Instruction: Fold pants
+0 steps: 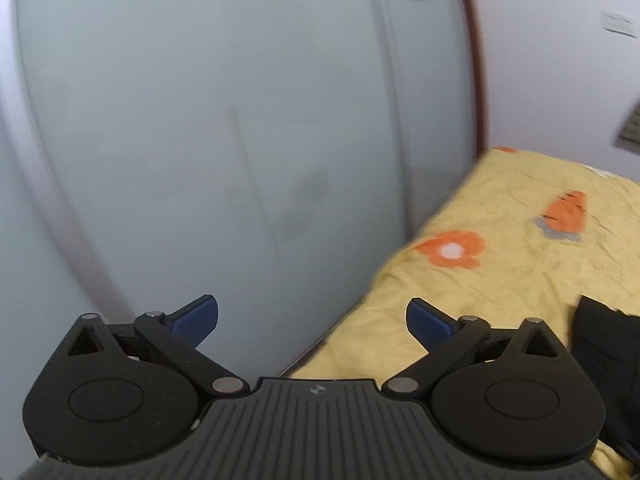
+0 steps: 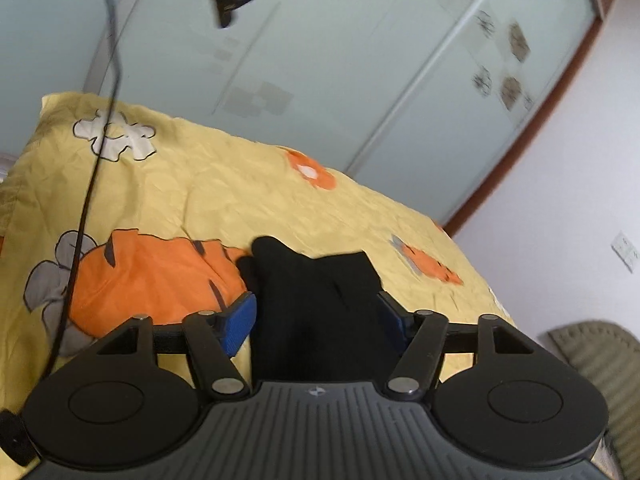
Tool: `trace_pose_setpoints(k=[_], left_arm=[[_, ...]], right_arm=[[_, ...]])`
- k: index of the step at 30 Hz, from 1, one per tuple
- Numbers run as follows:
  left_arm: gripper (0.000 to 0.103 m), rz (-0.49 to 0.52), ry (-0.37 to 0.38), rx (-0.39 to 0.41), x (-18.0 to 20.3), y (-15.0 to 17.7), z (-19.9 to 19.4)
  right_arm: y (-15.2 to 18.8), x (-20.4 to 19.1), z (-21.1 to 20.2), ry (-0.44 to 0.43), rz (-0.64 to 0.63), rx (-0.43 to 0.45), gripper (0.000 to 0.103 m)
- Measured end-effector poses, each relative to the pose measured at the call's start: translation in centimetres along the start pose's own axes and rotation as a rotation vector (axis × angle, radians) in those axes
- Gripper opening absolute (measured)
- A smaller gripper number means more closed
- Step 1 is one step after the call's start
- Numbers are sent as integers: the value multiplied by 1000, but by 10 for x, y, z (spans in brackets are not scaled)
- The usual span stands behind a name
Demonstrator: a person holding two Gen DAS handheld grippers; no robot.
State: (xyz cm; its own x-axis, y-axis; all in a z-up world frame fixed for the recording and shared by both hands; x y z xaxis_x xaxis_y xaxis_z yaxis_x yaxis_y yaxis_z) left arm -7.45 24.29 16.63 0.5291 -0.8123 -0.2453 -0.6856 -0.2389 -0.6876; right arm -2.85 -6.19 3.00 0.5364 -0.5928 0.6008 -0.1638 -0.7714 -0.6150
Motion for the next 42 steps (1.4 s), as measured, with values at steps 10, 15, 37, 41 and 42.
trace_pose_setpoints(k=[10,15,37,41,42], left_arm=[[101,133,450,-289,137,35,58],[102,53,499,-355,146,40,75],[74,-259,990,-614,213,20,143],[25,-287,1001,-643,216,21,148],[23,-287,993,-636,215,20,149]], right_arm=[[-5,-41,45,118,-237,-102,52],[-19,-51,63,142,-286,-77,34],[-23,46,39,-117,303,57,14],[-19,49,38,-168,346,30,15],[-17,52,34,-196,360,24,16]])
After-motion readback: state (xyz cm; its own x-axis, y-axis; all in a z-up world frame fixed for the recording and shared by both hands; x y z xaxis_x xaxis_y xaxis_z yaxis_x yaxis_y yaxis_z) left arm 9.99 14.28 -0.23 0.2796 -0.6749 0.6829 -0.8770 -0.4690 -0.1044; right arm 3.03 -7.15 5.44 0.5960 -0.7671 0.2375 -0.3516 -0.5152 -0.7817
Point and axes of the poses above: each gripper's, at about its wrist camera, not at the fingertips, and z roughly the way its jaws point, x to its right, y to its underside, the point moved 4 cm from there along z, roughly the way its jaws point, and after that the axes turned 13 degrees about -x, right-handed, at the moved point
